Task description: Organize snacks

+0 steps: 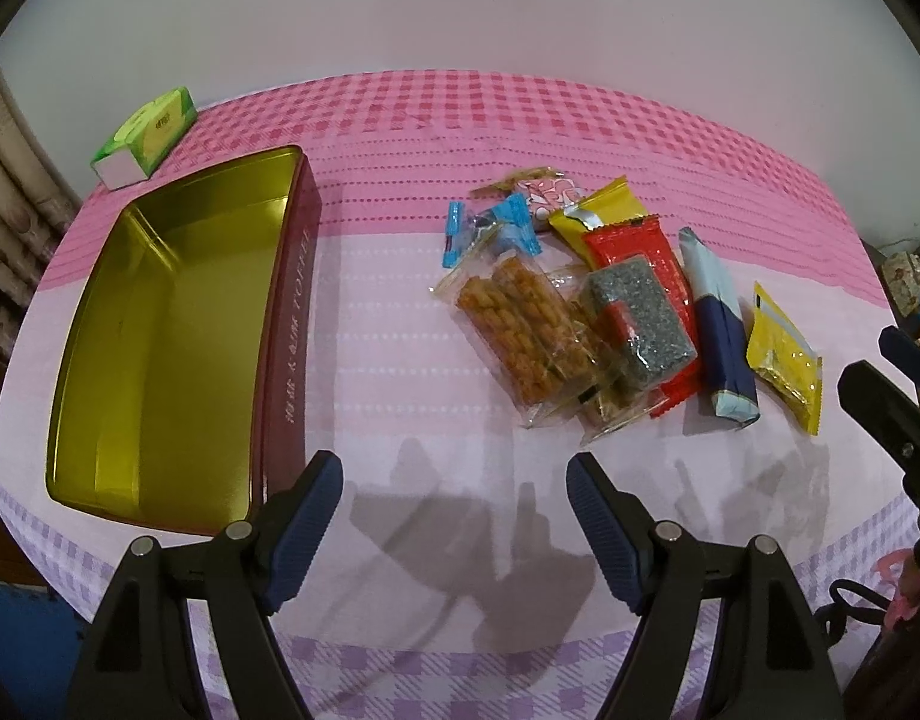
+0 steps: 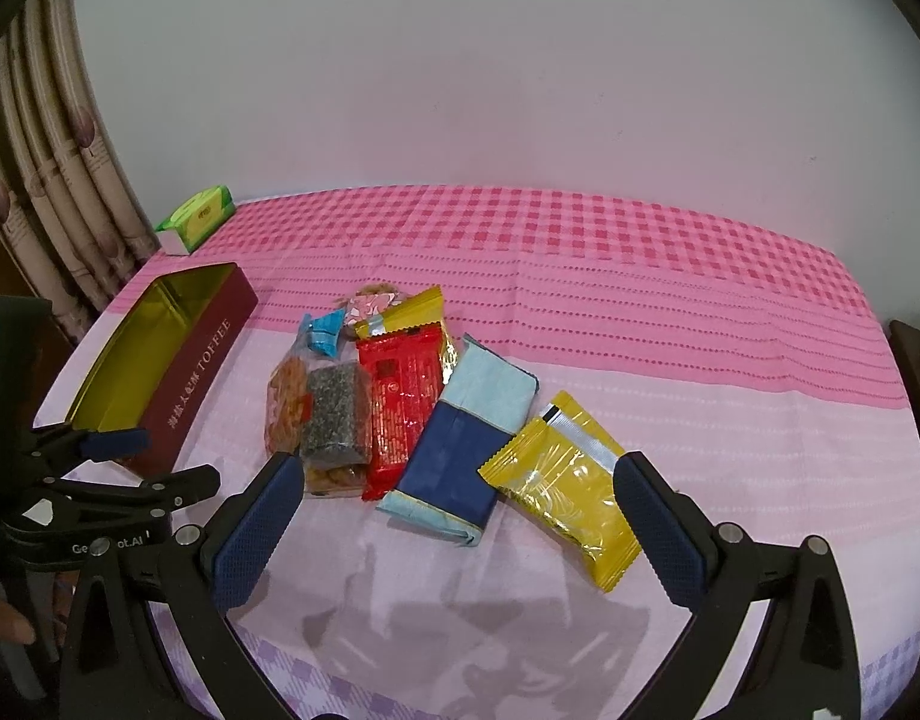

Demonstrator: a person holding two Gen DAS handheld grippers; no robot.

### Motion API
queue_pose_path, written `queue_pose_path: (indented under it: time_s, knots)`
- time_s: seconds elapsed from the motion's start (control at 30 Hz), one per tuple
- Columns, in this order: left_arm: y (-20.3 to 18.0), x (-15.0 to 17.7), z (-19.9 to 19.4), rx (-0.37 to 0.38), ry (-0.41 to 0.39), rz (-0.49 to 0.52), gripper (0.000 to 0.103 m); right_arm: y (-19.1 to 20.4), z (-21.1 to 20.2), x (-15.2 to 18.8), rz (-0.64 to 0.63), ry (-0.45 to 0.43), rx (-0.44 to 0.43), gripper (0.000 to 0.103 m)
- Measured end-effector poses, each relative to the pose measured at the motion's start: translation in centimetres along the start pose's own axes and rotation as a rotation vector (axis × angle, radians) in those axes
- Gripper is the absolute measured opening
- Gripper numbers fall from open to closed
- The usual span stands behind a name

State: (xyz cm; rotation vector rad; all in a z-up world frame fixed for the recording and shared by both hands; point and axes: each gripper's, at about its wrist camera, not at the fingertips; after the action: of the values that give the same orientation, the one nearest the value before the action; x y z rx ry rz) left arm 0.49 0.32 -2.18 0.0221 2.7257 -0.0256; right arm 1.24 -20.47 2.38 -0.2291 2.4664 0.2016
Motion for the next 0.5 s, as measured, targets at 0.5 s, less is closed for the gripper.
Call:
queue_pose_path:
  time_s: [0.5]
  knots:
    - [0.12,0.02,0.12,-0.043,-0.002,0.011,0.079,-0.08,0.20,-0.03,0.002,0.003,-0.001,0.103]
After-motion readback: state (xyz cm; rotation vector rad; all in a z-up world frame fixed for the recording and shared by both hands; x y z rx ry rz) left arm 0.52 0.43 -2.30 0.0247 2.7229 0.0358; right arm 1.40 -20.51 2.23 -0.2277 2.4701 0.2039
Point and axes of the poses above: each gripper's, at about its wrist camera, not at the fingertips, and z roughly the way its jaws point, y to its left, x to its underside
